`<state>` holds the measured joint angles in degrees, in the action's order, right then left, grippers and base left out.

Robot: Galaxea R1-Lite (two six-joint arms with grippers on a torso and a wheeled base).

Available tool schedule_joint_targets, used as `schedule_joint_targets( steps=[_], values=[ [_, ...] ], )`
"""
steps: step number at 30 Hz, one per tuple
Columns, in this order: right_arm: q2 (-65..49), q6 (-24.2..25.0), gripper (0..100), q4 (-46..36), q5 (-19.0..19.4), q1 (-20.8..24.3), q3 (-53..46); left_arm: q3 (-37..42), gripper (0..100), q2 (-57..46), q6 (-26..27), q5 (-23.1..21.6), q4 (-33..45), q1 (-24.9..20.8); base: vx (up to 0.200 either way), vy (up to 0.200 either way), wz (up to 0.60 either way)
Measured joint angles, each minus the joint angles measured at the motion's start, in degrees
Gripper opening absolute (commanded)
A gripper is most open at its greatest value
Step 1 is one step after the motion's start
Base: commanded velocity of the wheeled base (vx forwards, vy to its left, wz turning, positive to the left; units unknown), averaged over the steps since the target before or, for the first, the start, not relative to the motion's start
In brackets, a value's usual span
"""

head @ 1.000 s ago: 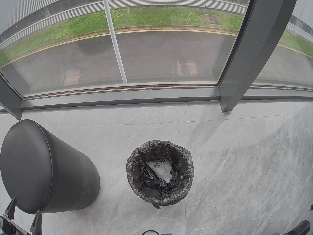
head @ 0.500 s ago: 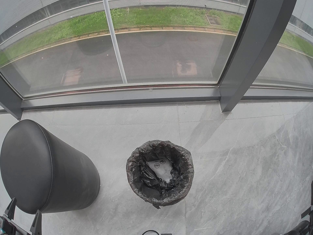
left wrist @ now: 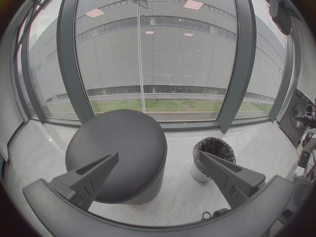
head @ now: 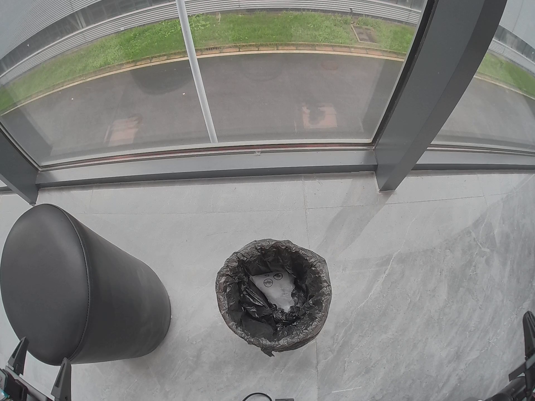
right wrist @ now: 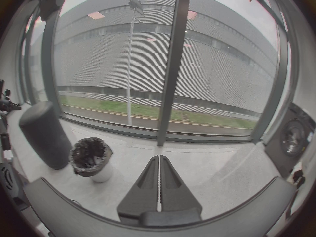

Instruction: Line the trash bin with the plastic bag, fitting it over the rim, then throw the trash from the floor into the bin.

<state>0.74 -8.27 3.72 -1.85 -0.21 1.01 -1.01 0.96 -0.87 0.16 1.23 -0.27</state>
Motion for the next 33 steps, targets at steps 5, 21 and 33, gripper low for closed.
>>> schedule_joint_targets(
  steps=[5, 21, 33],
  values=[
    [0.0, 1.2, 0, -0.2, 7.1, 0.0, 0.0, 0.0, 100, 0.0, 0.0, 0.0, 0.0, 0.0, 0.000, 0.000, 0.00],
    [0.1, -0.3, 0, -0.3, 1.3, 0.0, 0.0, 0.0, 100, 0.0, 0.0, 0.0, 0.0, 0.0, 0.000, 0.000, 0.00],
    [0.1, -1.3, 0, -0.3, 3.7, 0.0, 0.0, 0.0, 100, 0.0, 0.0, 0.0, 0.0, 0.0, 0.000, 0.000, 0.00]
  ],
)
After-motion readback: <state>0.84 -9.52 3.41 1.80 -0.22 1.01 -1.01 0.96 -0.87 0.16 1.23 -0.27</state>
